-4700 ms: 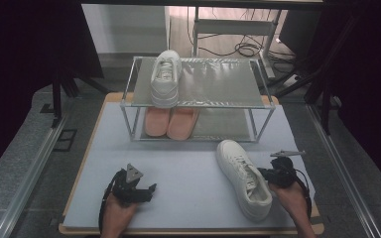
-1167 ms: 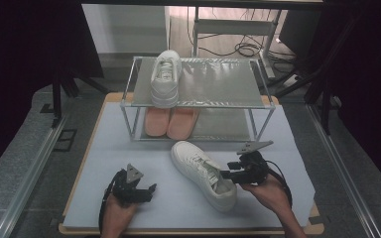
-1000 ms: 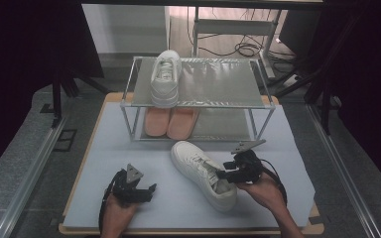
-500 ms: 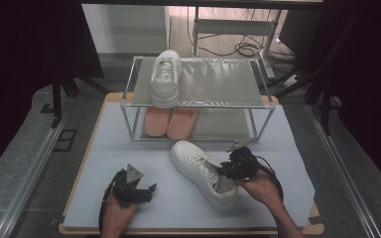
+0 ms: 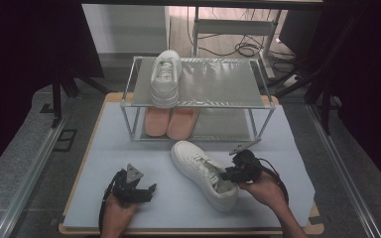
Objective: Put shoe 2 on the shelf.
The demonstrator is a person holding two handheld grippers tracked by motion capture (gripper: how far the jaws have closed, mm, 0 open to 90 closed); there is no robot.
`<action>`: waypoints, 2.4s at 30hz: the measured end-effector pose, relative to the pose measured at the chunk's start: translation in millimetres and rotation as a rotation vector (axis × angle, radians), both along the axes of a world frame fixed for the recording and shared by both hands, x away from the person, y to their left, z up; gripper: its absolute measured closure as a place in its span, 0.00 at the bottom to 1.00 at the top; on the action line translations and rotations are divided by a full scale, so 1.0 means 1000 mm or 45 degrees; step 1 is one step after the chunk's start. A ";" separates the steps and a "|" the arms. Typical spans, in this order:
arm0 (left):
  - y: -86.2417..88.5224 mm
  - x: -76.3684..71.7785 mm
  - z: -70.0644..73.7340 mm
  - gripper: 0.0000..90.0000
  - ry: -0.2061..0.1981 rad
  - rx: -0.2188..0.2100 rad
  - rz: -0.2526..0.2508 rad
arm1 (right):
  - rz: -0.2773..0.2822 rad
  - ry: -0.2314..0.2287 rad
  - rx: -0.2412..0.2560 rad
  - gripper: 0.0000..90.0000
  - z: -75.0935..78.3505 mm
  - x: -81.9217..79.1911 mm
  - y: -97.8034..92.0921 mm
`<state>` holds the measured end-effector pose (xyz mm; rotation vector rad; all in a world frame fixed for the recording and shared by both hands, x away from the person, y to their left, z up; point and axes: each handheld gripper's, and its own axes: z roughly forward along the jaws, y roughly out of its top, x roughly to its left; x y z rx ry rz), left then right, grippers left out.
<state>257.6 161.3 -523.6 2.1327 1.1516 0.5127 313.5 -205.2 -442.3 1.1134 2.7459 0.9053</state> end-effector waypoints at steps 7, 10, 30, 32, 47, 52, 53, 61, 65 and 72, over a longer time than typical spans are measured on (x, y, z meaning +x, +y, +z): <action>0.000 0.000 0.000 0.15 0.000 0.000 0.000 | -0.073 0.125 0.103 0.91 -0.001 0.007 -0.008; 0.000 0.000 0.000 0.15 0.001 -0.001 0.000 | -0.098 0.183 0.176 0.92 -0.001 0.012 -0.015; 0.000 0.000 0.000 0.15 0.002 0.000 -0.001 | -0.189 0.401 0.631 0.92 0.001 0.016 -0.047; 0.000 0.000 0.000 0.15 0.002 0.000 -0.001 | -0.193 0.398 0.668 0.92 0.006 0.015 -0.048; 0.000 0.000 0.000 0.15 -0.001 0.001 -0.002 | -0.227 0.356 0.840 0.91 0.052 0.012 -0.064; 0.000 0.000 0.000 0.15 -0.001 0.001 -0.001 | -0.242 0.346 0.873 0.91 0.062 0.012 -0.068; 0.000 0.000 0.000 0.15 -0.001 0.002 -0.001 | -0.249 0.348 0.878 0.91 0.064 0.013 -0.069; 0.000 0.000 0.000 0.15 -0.002 0.003 -0.002 | -0.283 0.355 0.970 0.91 0.076 0.015 -0.077; 0.000 0.000 0.000 0.15 -0.003 0.004 -0.002 | -0.304 0.357 1.021 0.92 0.080 0.017 -0.082; 0.000 0.000 0.000 0.15 -0.002 0.004 -0.002 | -0.318 0.354 1.072 0.92 0.091 0.018 -0.088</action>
